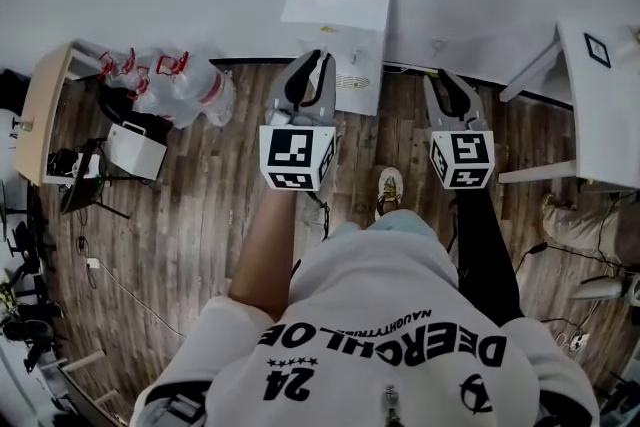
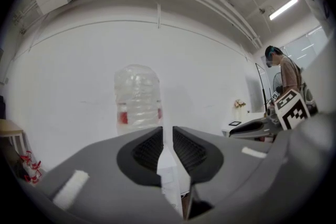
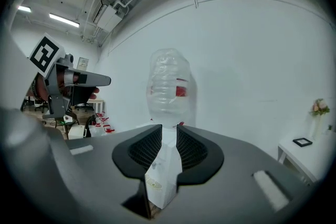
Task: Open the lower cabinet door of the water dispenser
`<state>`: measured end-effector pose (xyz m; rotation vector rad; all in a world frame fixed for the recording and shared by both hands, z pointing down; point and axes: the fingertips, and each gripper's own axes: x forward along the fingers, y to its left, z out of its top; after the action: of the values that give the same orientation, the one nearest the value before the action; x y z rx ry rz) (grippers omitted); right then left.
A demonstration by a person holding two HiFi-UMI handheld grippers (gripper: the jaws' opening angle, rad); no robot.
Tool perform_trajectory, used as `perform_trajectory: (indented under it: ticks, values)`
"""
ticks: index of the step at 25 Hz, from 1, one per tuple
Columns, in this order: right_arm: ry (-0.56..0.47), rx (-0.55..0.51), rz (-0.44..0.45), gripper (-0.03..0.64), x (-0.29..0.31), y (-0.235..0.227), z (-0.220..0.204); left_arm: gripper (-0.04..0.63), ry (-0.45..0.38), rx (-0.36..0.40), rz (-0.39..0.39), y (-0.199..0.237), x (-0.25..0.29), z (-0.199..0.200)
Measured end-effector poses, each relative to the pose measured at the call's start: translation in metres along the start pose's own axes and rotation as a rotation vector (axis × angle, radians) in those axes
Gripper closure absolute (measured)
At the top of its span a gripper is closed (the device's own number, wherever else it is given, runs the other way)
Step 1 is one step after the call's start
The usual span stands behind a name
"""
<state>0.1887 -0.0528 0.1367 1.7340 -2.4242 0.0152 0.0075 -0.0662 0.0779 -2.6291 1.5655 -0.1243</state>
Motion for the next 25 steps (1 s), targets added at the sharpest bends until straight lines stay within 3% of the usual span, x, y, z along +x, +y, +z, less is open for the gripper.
perform_trajectory:
  ticks: [9, 25]
  values:
    - [0.014, 0.011, 0.019, 0.549, 0.050, -0.043, -0.001, 0.537, 0.036, 0.026, -0.012, -0.002, 0.064, -0.005]
    - [0.049, 0.016, 0.103, 0.549, 0.123, -0.078, -0.017, 0.537, 0.086, 0.025, -0.057, -0.006, 0.142, -0.024]
